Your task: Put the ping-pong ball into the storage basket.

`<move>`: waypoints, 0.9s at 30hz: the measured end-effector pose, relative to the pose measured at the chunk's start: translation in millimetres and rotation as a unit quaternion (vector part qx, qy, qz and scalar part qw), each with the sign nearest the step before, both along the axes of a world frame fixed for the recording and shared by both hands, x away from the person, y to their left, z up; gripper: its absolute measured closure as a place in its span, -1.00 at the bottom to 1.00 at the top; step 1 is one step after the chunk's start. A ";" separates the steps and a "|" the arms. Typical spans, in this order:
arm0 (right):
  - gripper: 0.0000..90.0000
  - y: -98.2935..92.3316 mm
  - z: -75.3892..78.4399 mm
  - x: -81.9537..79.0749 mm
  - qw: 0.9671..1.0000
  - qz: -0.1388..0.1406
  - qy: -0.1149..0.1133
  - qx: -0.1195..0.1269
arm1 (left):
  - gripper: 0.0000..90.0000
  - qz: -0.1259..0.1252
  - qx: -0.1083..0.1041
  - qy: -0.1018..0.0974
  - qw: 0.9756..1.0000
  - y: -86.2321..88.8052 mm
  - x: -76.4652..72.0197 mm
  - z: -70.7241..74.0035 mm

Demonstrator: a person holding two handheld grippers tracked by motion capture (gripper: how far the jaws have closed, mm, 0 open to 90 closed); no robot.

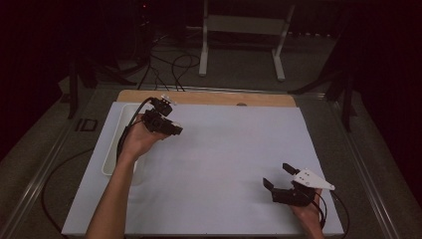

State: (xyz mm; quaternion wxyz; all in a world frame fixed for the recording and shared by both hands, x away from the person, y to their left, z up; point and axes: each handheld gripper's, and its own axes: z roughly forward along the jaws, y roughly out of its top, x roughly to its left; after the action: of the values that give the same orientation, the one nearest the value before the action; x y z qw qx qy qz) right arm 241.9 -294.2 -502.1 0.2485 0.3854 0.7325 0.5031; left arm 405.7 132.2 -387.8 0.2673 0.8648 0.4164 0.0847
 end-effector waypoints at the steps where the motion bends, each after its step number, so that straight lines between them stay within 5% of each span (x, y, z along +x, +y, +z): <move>1: -0.83 0.1 0.1 0.0 1.000 0.000 0.000 -0.001 | 0.14 -0.001 0.002 0.001 1.000 0.6 -0.1 0.4; 27: -0.83 1.1 -0.5 -0.2 1.000 0.002 0.001 0.000 | 0.14 0.008 -0.001 0.002 1.000 14.1 -2.3 6.5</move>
State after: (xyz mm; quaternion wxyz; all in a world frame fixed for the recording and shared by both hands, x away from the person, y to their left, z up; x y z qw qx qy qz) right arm 241.8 -293.1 -502.6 0.2468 0.3841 0.7334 0.5037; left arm 403.3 146.3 -381.3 0.2668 0.8612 0.4242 0.0847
